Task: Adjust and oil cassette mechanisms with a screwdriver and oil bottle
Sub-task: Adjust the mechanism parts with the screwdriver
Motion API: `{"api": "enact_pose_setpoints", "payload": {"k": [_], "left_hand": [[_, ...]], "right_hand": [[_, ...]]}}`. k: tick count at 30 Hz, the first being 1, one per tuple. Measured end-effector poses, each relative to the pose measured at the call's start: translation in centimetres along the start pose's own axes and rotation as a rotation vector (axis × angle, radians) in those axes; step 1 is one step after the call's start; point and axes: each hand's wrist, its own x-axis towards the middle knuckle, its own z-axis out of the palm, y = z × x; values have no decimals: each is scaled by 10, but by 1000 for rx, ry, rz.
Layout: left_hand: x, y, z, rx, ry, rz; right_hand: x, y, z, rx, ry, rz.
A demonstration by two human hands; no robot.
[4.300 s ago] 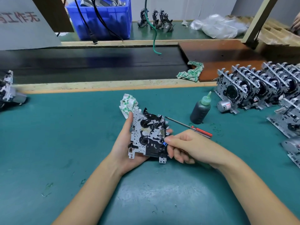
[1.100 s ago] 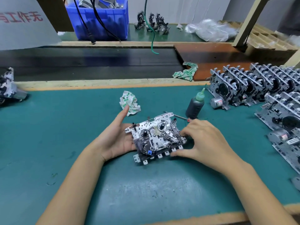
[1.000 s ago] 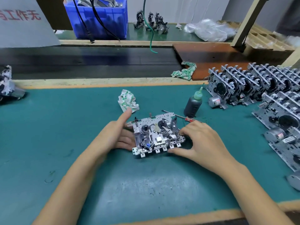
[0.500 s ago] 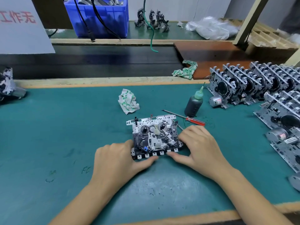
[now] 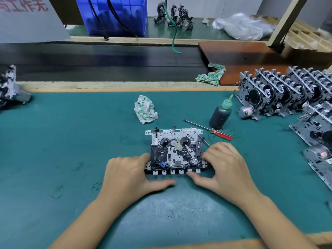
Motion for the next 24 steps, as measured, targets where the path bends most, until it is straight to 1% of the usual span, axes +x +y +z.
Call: {"api": "enact_pose_setpoints", "payload": {"k": [4,7,9,16,20,22,24], "left_hand": [[1,4,2,11,14,-84],[0,5,4,14,26,-134],[-1,5,4,-2,8,-150],[0,2,0,-161,-19,-27],[-2,5,1,-174,4,118],[-1,4,0,-148,-12,118],[-2,2,1,-105,-47,74]], "right_hand": [[2,-2,1,46,10,15],[1,-3,2,109,-12,11],[0,-1,2,142,-23,-1],[-2,3,4,74,0,14],[-4,4,3,70,11,77],[-4,2,4,61,37,130],[-4,3,3,77,19,124]]}}
